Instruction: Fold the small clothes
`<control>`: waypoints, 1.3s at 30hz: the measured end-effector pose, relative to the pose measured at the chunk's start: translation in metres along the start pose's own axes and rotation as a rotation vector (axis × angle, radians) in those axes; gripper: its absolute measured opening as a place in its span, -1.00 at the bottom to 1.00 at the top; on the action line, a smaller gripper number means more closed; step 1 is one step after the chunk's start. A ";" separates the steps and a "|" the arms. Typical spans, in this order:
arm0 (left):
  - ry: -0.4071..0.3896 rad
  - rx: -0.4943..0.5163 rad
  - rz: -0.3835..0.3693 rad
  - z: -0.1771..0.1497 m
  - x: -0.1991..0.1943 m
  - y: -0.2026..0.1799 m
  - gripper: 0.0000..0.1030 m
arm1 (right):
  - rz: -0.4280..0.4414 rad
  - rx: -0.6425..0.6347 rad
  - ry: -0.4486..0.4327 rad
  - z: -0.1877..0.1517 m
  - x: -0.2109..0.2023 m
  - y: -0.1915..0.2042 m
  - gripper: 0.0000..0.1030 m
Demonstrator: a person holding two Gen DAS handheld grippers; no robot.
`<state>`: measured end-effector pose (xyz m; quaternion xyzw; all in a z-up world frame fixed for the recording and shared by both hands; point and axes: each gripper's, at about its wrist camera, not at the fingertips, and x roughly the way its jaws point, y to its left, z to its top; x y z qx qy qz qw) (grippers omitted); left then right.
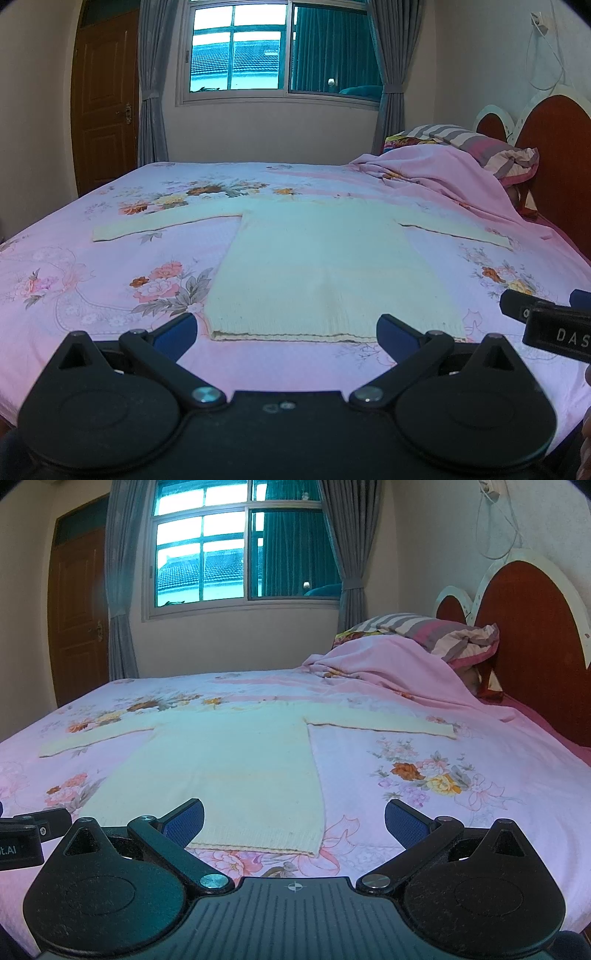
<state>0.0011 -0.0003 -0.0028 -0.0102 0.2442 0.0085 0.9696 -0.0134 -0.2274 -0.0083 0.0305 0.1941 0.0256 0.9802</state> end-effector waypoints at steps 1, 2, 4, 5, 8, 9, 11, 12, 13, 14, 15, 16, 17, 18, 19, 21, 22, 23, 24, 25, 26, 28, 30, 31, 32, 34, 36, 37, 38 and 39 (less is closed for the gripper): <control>0.000 -0.001 -0.002 0.000 0.000 0.000 0.99 | 0.001 0.000 0.000 0.000 0.000 0.000 1.00; 0.000 0.000 -0.002 0.000 0.000 0.000 0.99 | 0.001 0.000 0.000 0.000 0.000 0.000 1.00; 0.000 -0.001 -0.002 0.000 0.000 0.000 0.99 | 0.001 0.000 0.000 0.001 0.000 0.000 1.00; 0.001 0.000 -0.003 0.000 0.000 0.000 0.99 | 0.002 -0.001 0.000 0.001 0.000 0.000 1.00; -0.002 0.000 -0.002 0.000 -0.001 0.000 0.99 | 0.002 -0.002 -0.001 0.002 0.001 0.000 1.00; -0.002 0.001 -0.002 0.000 0.000 0.001 0.99 | 0.002 -0.002 -0.001 0.002 0.000 0.000 1.00; -0.002 0.001 -0.003 0.000 0.000 0.000 0.99 | 0.001 -0.003 -0.002 0.002 0.000 0.000 1.00; -0.002 0.001 -0.003 0.000 0.000 0.000 0.99 | 0.002 -0.003 -0.002 0.002 0.001 0.001 1.00; -0.003 0.002 -0.003 0.000 -0.001 0.000 0.99 | 0.002 -0.003 -0.002 0.003 0.001 0.001 1.00; -0.001 0.002 -0.003 0.000 -0.001 0.000 0.99 | 0.002 -0.003 -0.002 0.003 0.001 0.001 1.00; -0.002 0.001 -0.003 0.000 -0.001 0.000 0.99 | 0.002 -0.003 -0.002 0.003 0.001 0.001 1.00; -0.001 0.001 -0.003 0.000 -0.001 0.000 0.99 | 0.002 -0.003 -0.002 0.002 0.001 0.001 1.00; -0.001 0.001 -0.003 0.000 -0.001 0.000 0.99 | 0.002 -0.003 -0.002 0.002 0.001 0.001 1.00; -0.002 0.002 -0.003 0.000 -0.001 -0.001 0.99 | 0.002 -0.003 -0.002 0.002 0.001 0.001 1.00; -0.001 0.002 -0.003 0.000 -0.001 -0.001 0.99 | 0.001 -0.003 -0.002 0.002 0.001 0.001 1.00; -0.002 0.001 -0.003 0.001 -0.001 -0.001 0.99 | 0.002 -0.003 -0.002 0.002 0.001 0.001 1.00; 0.000 0.002 -0.004 0.001 -0.001 -0.001 0.99 | 0.002 -0.003 -0.003 0.003 0.001 0.001 1.00; 0.001 0.003 -0.003 0.001 -0.001 -0.001 0.99 | 0.001 -0.003 -0.001 0.003 0.001 0.001 1.00; 0.000 0.004 -0.004 0.001 -0.001 -0.002 0.99 | 0.002 -0.003 -0.002 0.002 0.001 0.001 1.00; 0.001 0.004 -0.004 0.001 -0.001 -0.002 0.99 | 0.002 -0.003 -0.002 0.002 0.001 0.001 1.00; 0.002 0.003 -0.004 0.002 -0.001 -0.001 0.99 | 0.002 -0.004 -0.003 0.003 0.001 0.001 1.00; 0.002 0.003 -0.005 0.002 -0.001 -0.001 0.99 | 0.002 -0.002 -0.002 0.003 0.001 0.000 1.00; 0.003 0.003 -0.005 0.002 -0.001 -0.001 0.99 | 0.001 -0.003 -0.004 0.002 0.001 0.001 1.00; 0.002 0.003 -0.005 0.002 -0.001 -0.002 0.99 | 0.001 -0.004 -0.004 0.003 0.001 0.001 1.00; 0.002 0.003 -0.005 0.003 -0.001 -0.002 0.99 | 0.001 -0.003 -0.004 0.003 0.001 0.001 1.00; 0.003 0.004 -0.005 0.003 -0.001 -0.002 0.99 | 0.001 -0.004 -0.004 0.003 0.001 0.001 1.00; 0.003 0.003 -0.005 0.003 -0.001 -0.002 0.99 | 0.001 -0.004 -0.004 0.003 0.001 0.001 1.00; 0.003 0.003 -0.005 0.003 -0.001 -0.002 0.99 | 0.002 -0.003 -0.004 0.002 0.001 0.001 1.00; 0.004 0.002 -0.004 0.003 -0.001 -0.002 0.99 | 0.001 -0.003 -0.005 0.002 0.001 0.001 1.00; 0.005 0.003 -0.004 0.003 0.000 -0.002 0.99 | 0.001 -0.004 -0.004 0.002 0.001 0.001 1.00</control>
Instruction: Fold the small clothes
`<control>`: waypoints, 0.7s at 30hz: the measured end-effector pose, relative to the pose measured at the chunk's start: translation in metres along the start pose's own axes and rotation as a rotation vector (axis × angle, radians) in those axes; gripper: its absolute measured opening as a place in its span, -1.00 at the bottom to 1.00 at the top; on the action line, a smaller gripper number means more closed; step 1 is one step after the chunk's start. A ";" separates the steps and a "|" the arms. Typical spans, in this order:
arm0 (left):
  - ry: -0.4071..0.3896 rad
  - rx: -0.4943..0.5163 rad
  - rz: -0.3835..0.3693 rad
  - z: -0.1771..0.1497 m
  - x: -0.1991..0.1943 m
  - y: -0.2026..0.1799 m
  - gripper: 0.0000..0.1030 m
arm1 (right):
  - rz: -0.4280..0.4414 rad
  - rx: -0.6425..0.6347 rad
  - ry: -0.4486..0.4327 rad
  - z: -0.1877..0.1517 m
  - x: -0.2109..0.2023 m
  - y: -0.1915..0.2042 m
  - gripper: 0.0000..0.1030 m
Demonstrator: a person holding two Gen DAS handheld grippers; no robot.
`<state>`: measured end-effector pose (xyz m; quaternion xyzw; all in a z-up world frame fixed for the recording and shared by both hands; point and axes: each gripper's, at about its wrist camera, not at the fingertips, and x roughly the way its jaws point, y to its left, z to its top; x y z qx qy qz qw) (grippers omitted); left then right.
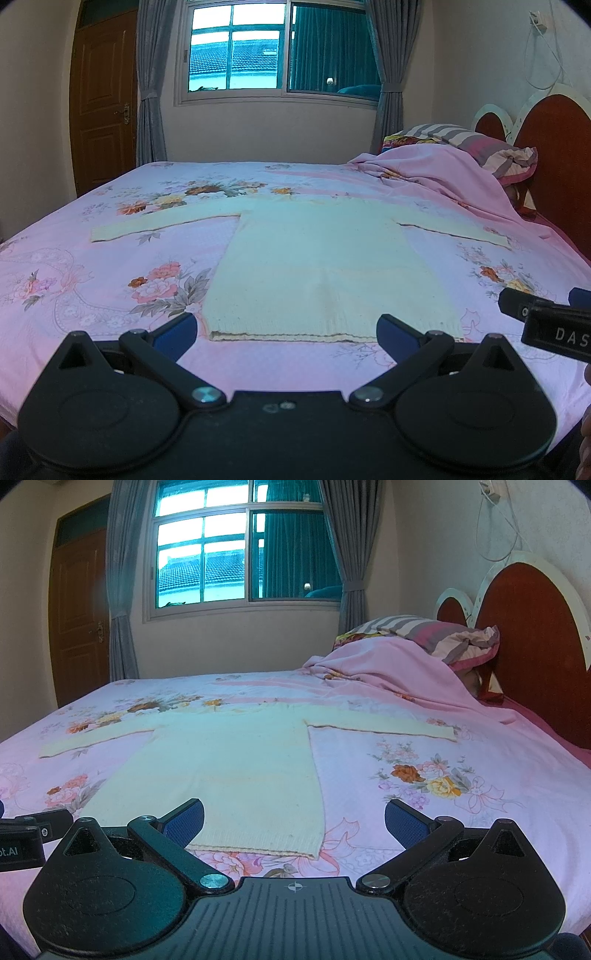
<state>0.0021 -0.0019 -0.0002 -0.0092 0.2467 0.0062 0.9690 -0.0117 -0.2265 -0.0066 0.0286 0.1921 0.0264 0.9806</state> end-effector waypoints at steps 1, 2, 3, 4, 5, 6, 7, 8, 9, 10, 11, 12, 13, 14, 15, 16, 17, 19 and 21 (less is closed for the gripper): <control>0.000 0.000 0.001 0.000 0.000 0.000 0.99 | 0.000 0.001 0.000 0.000 0.000 0.000 1.00; -0.001 0.000 0.000 0.000 0.000 -0.001 0.99 | 0.001 0.001 0.000 0.000 0.000 0.000 1.00; -0.001 0.000 0.001 0.000 0.000 -0.001 0.99 | 0.000 0.000 -0.001 0.000 0.000 0.000 1.00; 0.000 0.000 0.002 0.000 0.000 -0.002 0.99 | -0.001 0.000 0.000 0.000 0.000 0.000 1.00; 0.001 0.000 0.000 0.000 0.000 -0.001 0.99 | 0.000 0.001 0.001 0.000 0.000 0.000 1.00; 0.001 0.000 -0.001 0.000 0.001 -0.001 0.99 | 0.001 0.002 0.001 0.000 0.000 0.000 1.00; 0.001 0.000 0.000 0.000 0.001 -0.001 0.99 | 0.000 0.002 0.000 0.001 -0.001 -0.001 1.00; 0.002 0.001 -0.001 0.000 0.001 -0.002 0.99 | -0.001 0.002 0.001 0.001 -0.001 -0.001 1.00; 0.002 0.000 -0.003 0.000 0.001 0.000 0.99 | -0.001 0.002 0.002 0.001 -0.001 -0.001 1.00; 0.002 -0.001 -0.002 -0.001 0.001 0.000 0.99 | 0.000 0.003 0.002 0.001 -0.001 -0.001 1.00; 0.002 -0.001 -0.003 -0.001 0.001 0.000 0.99 | 0.000 0.003 0.002 0.001 -0.001 -0.001 1.00; 0.003 -0.001 -0.003 -0.001 0.001 0.000 0.99 | -0.001 0.003 0.002 0.001 -0.001 -0.001 1.00; 0.003 -0.001 -0.003 -0.002 0.001 0.001 0.99 | 0.000 0.003 0.002 0.001 -0.002 -0.001 1.00; 0.003 -0.001 -0.003 -0.002 0.001 0.001 0.99 | 0.000 0.004 0.003 0.001 -0.002 -0.002 1.00; 0.003 0.000 -0.003 -0.002 0.001 0.001 0.99 | 0.000 0.005 0.002 0.001 -0.002 -0.002 1.00; 0.003 0.000 -0.005 -0.002 0.001 0.001 0.99 | 0.000 0.004 0.002 0.001 -0.002 -0.002 1.00; 0.003 0.001 -0.006 -0.003 0.001 0.002 0.99 | 0.000 0.004 0.002 0.001 -0.002 -0.002 1.00; 0.002 0.003 -0.005 -0.003 0.001 0.002 0.99 | 0.001 0.004 0.002 0.001 -0.002 -0.002 1.00; 0.008 0.004 0.001 -0.004 0.002 0.003 0.99 | 0.000 0.005 0.002 0.001 -0.002 -0.002 1.00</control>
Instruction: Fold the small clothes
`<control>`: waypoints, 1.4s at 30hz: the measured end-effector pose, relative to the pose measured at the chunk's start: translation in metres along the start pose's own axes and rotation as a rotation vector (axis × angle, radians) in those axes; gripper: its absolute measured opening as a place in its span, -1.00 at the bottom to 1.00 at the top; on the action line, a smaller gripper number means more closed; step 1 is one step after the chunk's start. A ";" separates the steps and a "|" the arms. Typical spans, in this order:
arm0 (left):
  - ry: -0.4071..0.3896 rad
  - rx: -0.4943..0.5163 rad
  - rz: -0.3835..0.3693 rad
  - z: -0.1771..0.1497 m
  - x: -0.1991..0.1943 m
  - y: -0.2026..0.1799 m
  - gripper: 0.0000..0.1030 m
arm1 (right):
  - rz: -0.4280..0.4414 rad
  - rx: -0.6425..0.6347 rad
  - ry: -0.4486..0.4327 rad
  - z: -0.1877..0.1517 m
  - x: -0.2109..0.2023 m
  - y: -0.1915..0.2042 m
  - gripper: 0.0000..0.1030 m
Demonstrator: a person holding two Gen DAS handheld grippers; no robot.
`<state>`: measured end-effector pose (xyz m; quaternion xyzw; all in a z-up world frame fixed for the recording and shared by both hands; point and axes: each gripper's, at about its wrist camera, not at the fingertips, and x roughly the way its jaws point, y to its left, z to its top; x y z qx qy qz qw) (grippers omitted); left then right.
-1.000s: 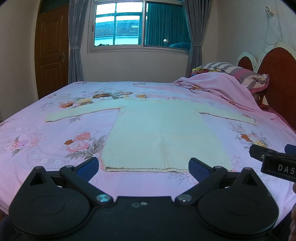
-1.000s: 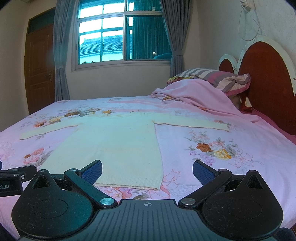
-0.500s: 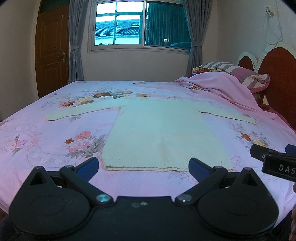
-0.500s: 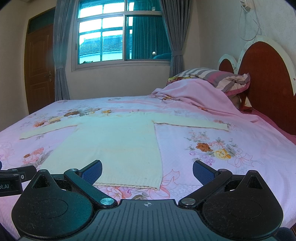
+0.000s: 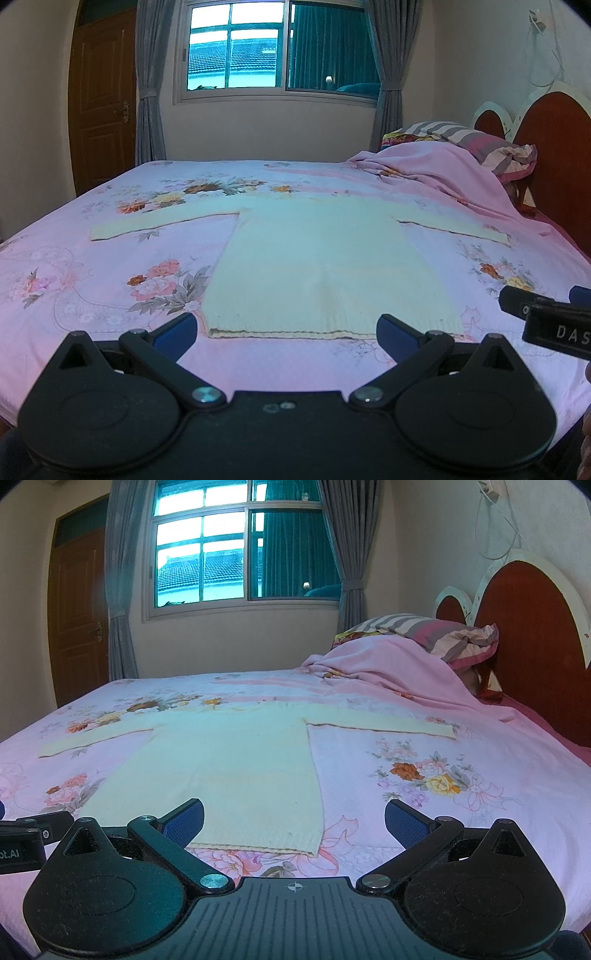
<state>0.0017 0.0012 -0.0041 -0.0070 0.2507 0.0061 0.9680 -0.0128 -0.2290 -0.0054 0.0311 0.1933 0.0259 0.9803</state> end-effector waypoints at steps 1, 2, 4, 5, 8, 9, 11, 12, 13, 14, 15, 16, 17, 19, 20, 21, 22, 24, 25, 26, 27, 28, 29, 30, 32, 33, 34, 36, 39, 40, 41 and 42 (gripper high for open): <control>0.007 -0.005 0.003 0.000 0.001 0.001 0.99 | -0.001 0.004 0.000 0.000 0.000 0.000 1.00; 0.014 -0.025 -0.007 0.001 0.003 0.005 0.99 | -0.003 0.012 0.001 -0.001 0.000 -0.001 1.00; 0.018 -0.092 -0.030 0.003 0.006 0.016 0.99 | -0.014 0.016 -0.005 -0.001 0.003 -0.003 1.00; 0.013 -0.122 -0.017 0.005 0.009 0.024 0.99 | -0.021 0.011 -0.012 0.001 0.005 -0.005 1.00; 0.016 -0.117 0.015 0.013 0.024 0.040 0.99 | -0.042 0.018 -0.028 0.010 0.019 -0.014 1.00; 0.011 -0.108 0.021 0.016 0.030 0.045 0.99 | -0.055 0.019 -0.036 0.014 0.026 -0.017 1.00; -0.014 -0.134 0.041 0.025 0.045 0.061 0.99 | -0.072 0.020 -0.055 0.024 0.040 -0.022 1.00; -0.017 -0.162 0.031 0.028 0.052 0.069 0.99 | -0.074 0.020 -0.059 0.029 0.049 -0.024 1.00; -0.009 -0.210 0.016 0.033 0.063 0.082 0.99 | -0.078 0.018 -0.060 0.034 0.058 -0.026 1.00; 0.019 -0.273 -0.018 0.039 0.080 0.100 0.99 | -0.083 0.011 -0.059 0.039 0.069 -0.027 1.00; 0.031 -0.308 -0.040 0.043 0.092 0.113 0.99 | -0.086 0.001 -0.061 0.043 0.078 -0.028 1.00; 0.028 -0.329 -0.021 0.049 0.106 0.126 0.99 | -0.087 -0.011 -0.063 0.046 0.087 -0.028 1.00; 0.002 -0.317 0.028 0.057 0.121 0.139 0.99 | -0.090 -0.025 -0.065 0.049 0.096 -0.027 1.00; -0.025 -0.277 0.140 0.070 0.154 0.164 0.99 | -0.096 -0.049 -0.069 0.055 0.115 -0.028 1.00; 0.005 -0.317 0.161 0.079 0.177 0.187 0.99 | -0.100 -0.061 -0.072 0.058 0.125 -0.028 1.00; 0.019 -0.368 0.138 0.085 0.193 0.205 0.99 | -0.106 -0.072 -0.071 0.060 0.136 -0.029 1.00; 0.008 -0.448 0.094 0.090 0.213 0.233 0.99 | -0.117 -0.083 -0.071 0.062 0.147 -0.031 1.00; -0.001 -0.580 0.101 0.095 0.245 0.276 0.97 | -0.151 -0.097 -0.065 0.065 0.172 -0.035 1.00; 0.011 -0.654 0.096 0.095 0.264 0.299 0.97 | -0.169 -0.101 -0.056 0.066 0.184 -0.039 1.00; 0.003 -0.735 0.073 0.093 0.285 0.326 0.97 | -0.189 -0.101 -0.045 0.067 0.196 -0.042 1.00; 0.005 -0.789 0.064 0.092 0.300 0.343 0.97 | -0.210 -0.095 -0.034 0.069 0.211 -0.047 1.00; 0.005 -0.870 0.069 0.086 0.319 0.366 0.96 | -0.225 -0.090 -0.027 0.070 0.222 -0.051 1.00; -0.004 -0.943 0.063 0.078 0.333 0.385 0.96 | -0.240 -0.087 -0.020 0.071 0.233 -0.053 1.00; -0.005 -1.018 0.066 0.072 0.345 0.403 0.95 | -0.258 -0.084 -0.014 0.071 0.244 -0.056 1.00; -0.036 -1.098 0.034 0.062 0.360 0.423 0.95 | -0.277 -0.074 -0.009 0.071 0.258 -0.061 1.00; -0.049 -1.096 0.037 0.061 0.364 0.428 0.95 | -0.283 -0.067 -0.012 0.071 0.264 -0.062 1.00; -0.065 -1.089 0.015 0.062 0.369 0.431 0.94 | -0.286 -0.063 -0.017 0.071 0.269 -0.063 1.00; -0.054 -1.067 0.005 0.064 0.375 0.431 0.94 | -0.285 -0.066 -0.030 0.072 0.274 -0.064 1.00; -0.058 -1.033 -0.028 0.068 0.382 0.428 0.93 | -0.284 -0.074 -0.037 0.074 0.278 -0.066 1.00; -0.062 -1.021 -0.030 0.069 0.383 0.428 0.91 | -0.283 -0.075 -0.037 0.074 0.278 -0.066 1.00; -0.065 -1.011 -0.039 0.072 0.386 0.431 0.80 | -0.285 -0.079 -0.039 0.074 0.277 -0.066 1.00; -0.055 -0.997 -0.037 0.075 0.393 0.435 0.56 | -0.287 -0.084 -0.041 0.073 0.277 -0.066 1.00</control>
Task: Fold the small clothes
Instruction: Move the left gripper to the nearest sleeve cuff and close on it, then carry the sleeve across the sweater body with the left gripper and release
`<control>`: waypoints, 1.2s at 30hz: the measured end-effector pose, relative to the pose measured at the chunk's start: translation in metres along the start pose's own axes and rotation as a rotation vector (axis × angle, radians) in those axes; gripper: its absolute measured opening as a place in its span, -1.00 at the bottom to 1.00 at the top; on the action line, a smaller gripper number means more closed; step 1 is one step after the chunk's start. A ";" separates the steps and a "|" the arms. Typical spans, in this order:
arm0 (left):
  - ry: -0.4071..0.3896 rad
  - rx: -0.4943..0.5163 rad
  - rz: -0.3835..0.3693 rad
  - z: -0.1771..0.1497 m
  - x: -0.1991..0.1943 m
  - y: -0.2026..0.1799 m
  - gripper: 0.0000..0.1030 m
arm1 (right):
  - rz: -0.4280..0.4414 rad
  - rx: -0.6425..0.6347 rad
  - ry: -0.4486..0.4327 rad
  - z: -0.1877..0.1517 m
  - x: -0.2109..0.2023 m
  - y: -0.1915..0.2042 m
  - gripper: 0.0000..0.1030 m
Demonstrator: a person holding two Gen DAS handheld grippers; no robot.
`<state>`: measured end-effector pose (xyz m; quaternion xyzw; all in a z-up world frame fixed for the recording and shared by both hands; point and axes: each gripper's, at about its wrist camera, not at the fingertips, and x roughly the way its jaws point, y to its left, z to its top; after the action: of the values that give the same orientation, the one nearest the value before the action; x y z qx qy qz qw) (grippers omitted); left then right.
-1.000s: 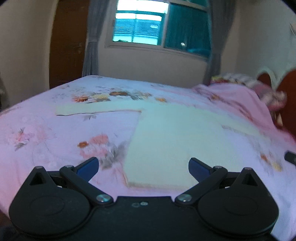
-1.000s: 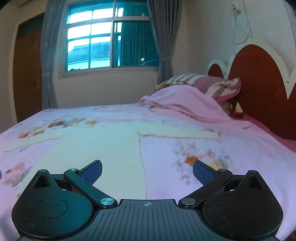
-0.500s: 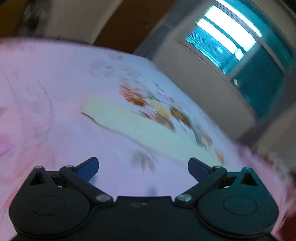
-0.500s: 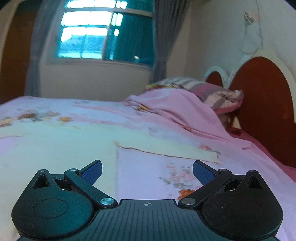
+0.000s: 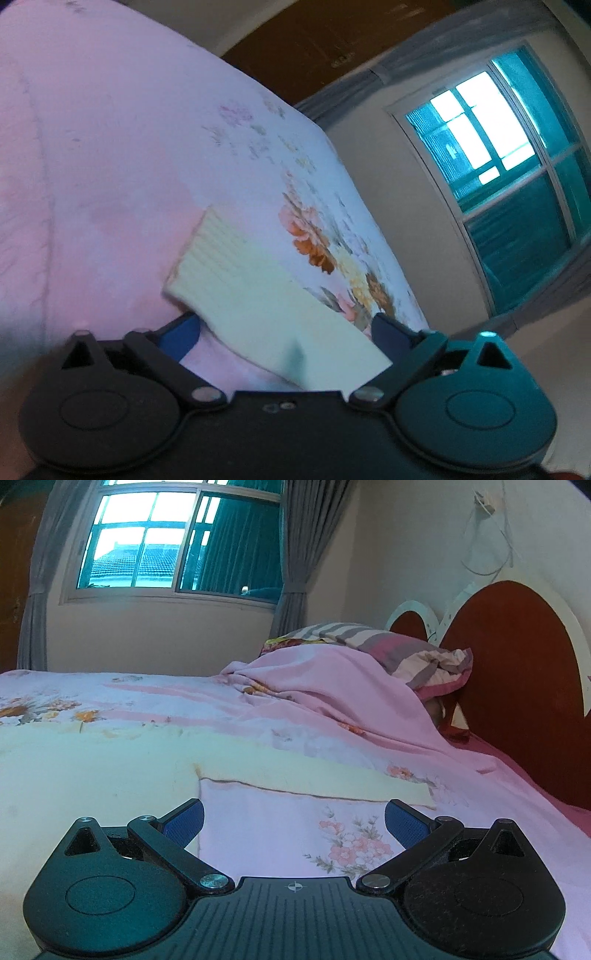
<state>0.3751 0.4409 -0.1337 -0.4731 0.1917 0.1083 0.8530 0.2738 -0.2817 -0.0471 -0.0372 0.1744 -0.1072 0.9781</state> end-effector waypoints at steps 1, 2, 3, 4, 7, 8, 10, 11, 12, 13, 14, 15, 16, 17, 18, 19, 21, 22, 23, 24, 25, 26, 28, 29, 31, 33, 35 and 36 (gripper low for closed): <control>0.016 0.004 0.022 0.002 0.005 0.001 -0.39 | -0.004 -0.003 -0.001 0.000 -0.001 -0.001 1.00; 0.046 -0.030 0.055 0.003 0.012 0.006 -0.61 | -0.008 -0.004 -0.001 0.000 -0.001 -0.001 1.00; 0.043 -0.055 0.052 0.003 0.013 0.012 -0.61 | -0.011 -0.004 0.000 -0.001 -0.003 -0.002 1.00; 0.034 -0.065 0.048 0.003 0.014 0.015 -0.61 | -0.015 -0.003 0.001 -0.001 -0.004 -0.003 1.00; 0.010 -0.074 0.030 0.003 0.013 0.015 -0.43 | -0.021 -0.007 -0.001 -0.001 -0.007 -0.006 1.00; 0.007 -0.069 0.030 0.004 0.013 0.015 -0.42 | -0.020 -0.010 -0.002 -0.001 -0.008 -0.006 1.00; 0.009 -0.039 0.053 0.005 0.014 0.011 -0.53 | -0.020 -0.013 -0.005 -0.002 -0.007 -0.006 1.00; 0.009 -0.014 0.081 0.007 0.013 0.007 -0.79 | -0.020 -0.011 0.000 -0.002 -0.006 -0.007 1.00; 0.014 0.007 0.097 0.009 0.015 0.002 -0.91 | -0.018 -0.005 0.005 -0.002 -0.005 -0.009 1.00; 0.008 0.026 0.071 0.011 0.013 -0.004 -1.00 | -0.016 0.004 0.007 -0.002 -0.003 -0.011 1.00; -0.015 0.051 0.032 0.013 0.006 -0.016 -1.00 | -0.016 0.012 0.006 -0.002 -0.003 -0.013 1.00; -0.028 0.096 0.007 0.015 0.002 -0.031 -1.00 | -0.019 0.020 0.005 -0.003 -0.002 -0.016 1.00; -0.039 0.141 -0.015 0.015 -0.002 -0.046 -1.00 | -0.022 0.025 0.004 -0.003 -0.002 -0.020 1.00; -0.053 0.202 -0.050 0.012 -0.006 -0.071 -1.00 | -0.026 0.030 0.003 -0.004 -0.001 -0.023 1.00; -0.054 0.248 -0.082 0.008 -0.008 -0.092 -1.00 | -0.029 0.037 0.004 -0.005 0.000 -0.028 1.00; -0.051 0.288 -0.111 0.003 -0.007 -0.116 -1.00 | -0.033 0.046 0.006 -0.006 0.001 -0.032 1.00; -0.038 0.368 -0.169 -0.016 -0.001 -0.164 -1.00 | -0.041 0.069 0.013 -0.009 0.002 -0.043 1.00; -0.027 0.393 -0.193 -0.026 0.007 -0.186 -1.00 | -0.044 0.077 0.017 -0.010 0.002 -0.048 1.00; -0.015 0.422 -0.222 -0.041 0.013 -0.211 -1.00 | -0.048 0.082 0.019 -0.012 0.001 -0.053 1.00; -0.001 0.448 -0.243 -0.055 0.021 -0.232 -0.99 | -0.052 0.085 0.018 -0.015 0.001 -0.060 1.00; 0.012 0.478 -0.259 -0.071 0.030 -0.254 -0.99 | -0.058 0.083 0.014 -0.017 0.000 -0.065 1.00; 0.033 0.512 -0.278 -0.091 0.040 -0.276 -0.98 | -0.065 0.078 0.011 -0.020 -0.001 -0.070 1.00; 0.078 0.563 -0.298 -0.128 0.055 -0.306 -0.97 | -0.078 0.078 0.015 -0.027 -0.002 -0.083 1.00; 0.103 0.593 -0.309 -0.150 0.064 -0.322 -0.97 | -0.081 0.082 0.018 -0.030 -0.002 -0.090 1.00; 0.148 0.636 -0.330 -0.188 0.078 -0.340 -0.97 | -0.091 0.093 0.024 -0.038 -0.002 -0.104 1.00; 0.186 0.689 -0.342 -0.228 0.089 -0.360 -0.97 | -0.103 0.112 0.036 -0.045 0.001 -0.119 1.00; 0.221 0.749 -0.340 -0.266 0.099 -0.373 -0.95 | -0.113 0.132 0.051 -0.052 0.004 -0.132 1.00; 0.243 0.782 -0.332 -0.284 0.107 -0.377 -0.95 | -0.121 0.143 0.059 -0.056 0.006 -0.139 1.00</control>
<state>0.5456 0.0002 -0.0266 -0.1486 0.2387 -0.1674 0.9449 0.2320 -0.4206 -0.0863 0.0254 0.1926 -0.1793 0.9644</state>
